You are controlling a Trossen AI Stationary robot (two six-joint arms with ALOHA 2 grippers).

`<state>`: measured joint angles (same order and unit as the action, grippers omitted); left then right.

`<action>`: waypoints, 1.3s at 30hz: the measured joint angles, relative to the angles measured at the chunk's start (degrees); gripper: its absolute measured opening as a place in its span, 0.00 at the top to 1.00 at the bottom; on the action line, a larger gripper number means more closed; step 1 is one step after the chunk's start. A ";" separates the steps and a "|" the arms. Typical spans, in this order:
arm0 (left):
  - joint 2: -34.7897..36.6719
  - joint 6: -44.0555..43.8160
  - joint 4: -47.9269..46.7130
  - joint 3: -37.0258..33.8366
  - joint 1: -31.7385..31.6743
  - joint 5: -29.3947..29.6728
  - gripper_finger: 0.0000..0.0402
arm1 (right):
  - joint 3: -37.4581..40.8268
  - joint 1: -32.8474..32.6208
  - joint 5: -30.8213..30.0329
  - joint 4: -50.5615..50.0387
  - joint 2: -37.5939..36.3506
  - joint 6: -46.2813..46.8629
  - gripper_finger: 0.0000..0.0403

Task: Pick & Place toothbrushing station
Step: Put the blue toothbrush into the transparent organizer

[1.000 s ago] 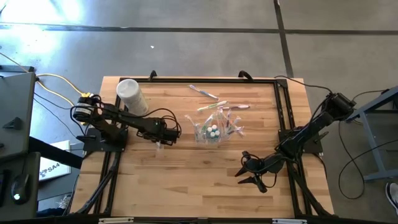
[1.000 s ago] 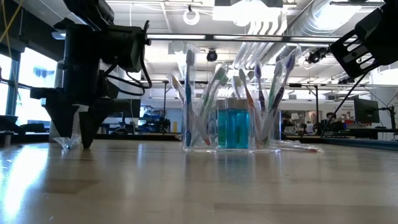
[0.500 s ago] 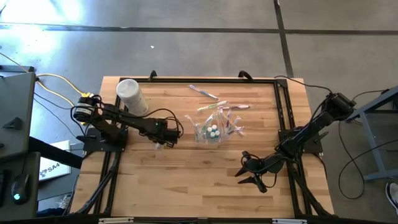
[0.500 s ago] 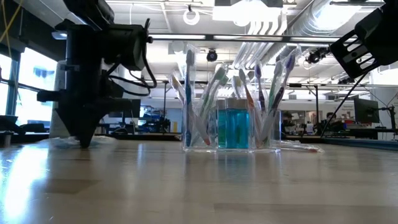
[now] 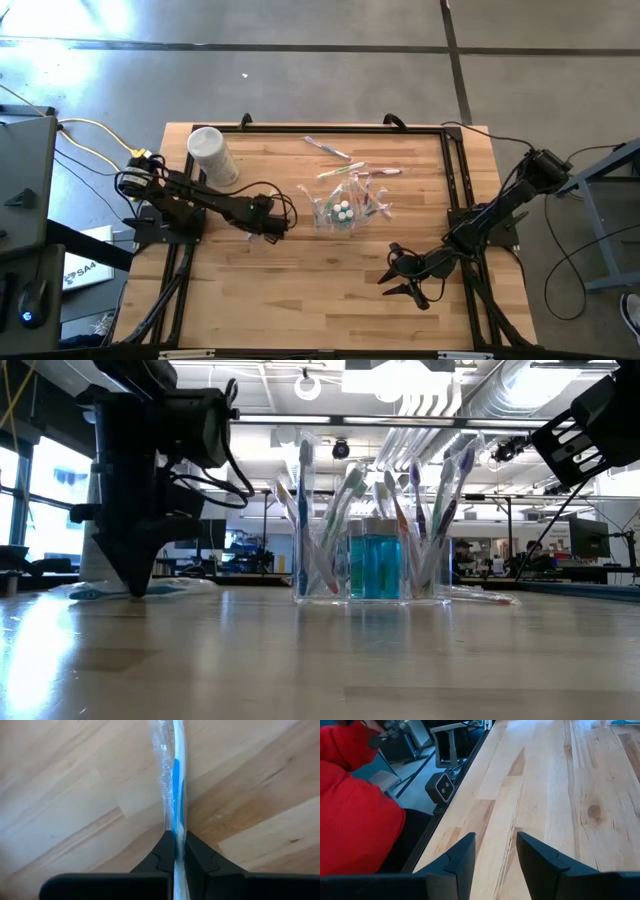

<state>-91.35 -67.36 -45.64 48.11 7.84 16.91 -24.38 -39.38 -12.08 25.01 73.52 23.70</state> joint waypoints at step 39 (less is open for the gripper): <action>-4.04 4.75 28.65 8.38 33.91 71.92 0.98 | 0.00 0.00 -2.84 -0.07 0.00 -1.29 0.66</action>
<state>-95.39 -62.61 -16.99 56.49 41.75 88.83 -24.38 -39.38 -14.91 24.94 73.52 22.42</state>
